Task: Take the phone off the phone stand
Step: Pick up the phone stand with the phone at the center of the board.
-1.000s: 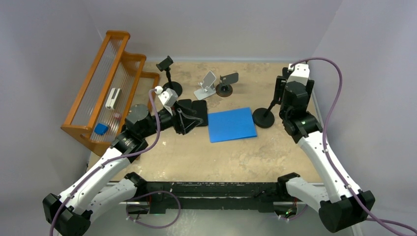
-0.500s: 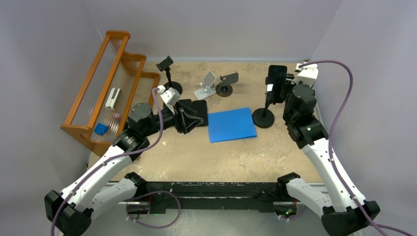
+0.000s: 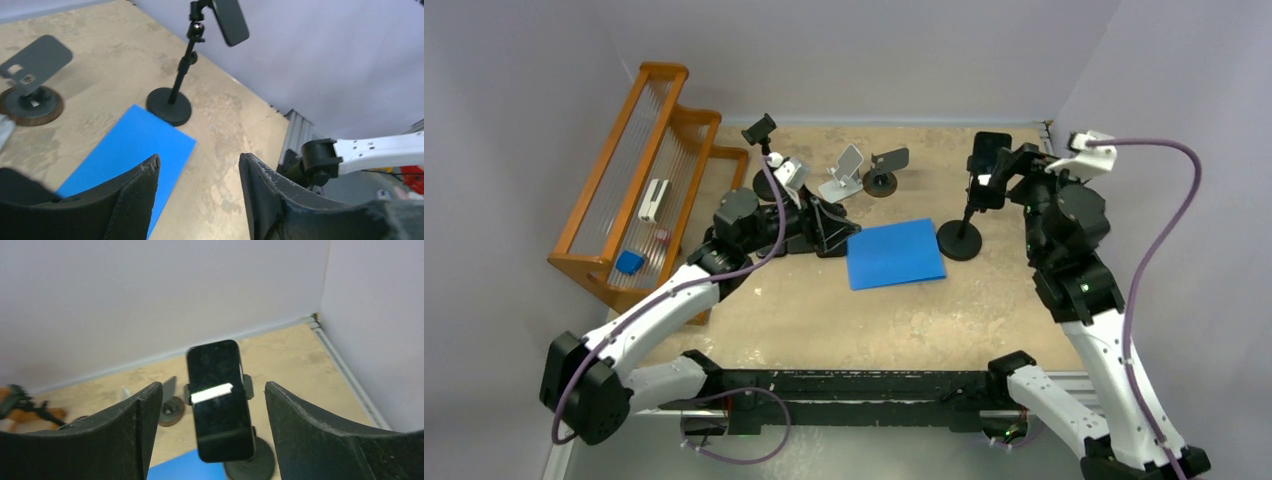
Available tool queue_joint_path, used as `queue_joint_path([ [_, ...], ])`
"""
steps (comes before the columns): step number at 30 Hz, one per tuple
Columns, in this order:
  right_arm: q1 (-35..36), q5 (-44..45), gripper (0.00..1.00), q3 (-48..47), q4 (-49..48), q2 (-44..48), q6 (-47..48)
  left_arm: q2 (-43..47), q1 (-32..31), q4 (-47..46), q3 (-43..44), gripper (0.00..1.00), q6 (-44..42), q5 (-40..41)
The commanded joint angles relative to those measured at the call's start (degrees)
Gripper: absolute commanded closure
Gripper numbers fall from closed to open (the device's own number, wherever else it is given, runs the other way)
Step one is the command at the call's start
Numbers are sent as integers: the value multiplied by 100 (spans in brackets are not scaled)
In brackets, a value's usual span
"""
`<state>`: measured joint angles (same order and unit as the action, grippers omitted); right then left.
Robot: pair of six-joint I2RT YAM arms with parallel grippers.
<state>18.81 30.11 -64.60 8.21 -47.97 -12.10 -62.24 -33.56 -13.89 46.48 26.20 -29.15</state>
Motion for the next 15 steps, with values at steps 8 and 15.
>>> queue_joint_path([
  [8, 25, -1766, 23, 512, -404, 1601, -1076, -2713, -50, -2742, 1793, 22, 1492, -1423],
  [15, 129, -1967, 24, 766, -278, 2065, -1350, -4315, -224, -2149, 3800, 19, 1766, -1786],
])
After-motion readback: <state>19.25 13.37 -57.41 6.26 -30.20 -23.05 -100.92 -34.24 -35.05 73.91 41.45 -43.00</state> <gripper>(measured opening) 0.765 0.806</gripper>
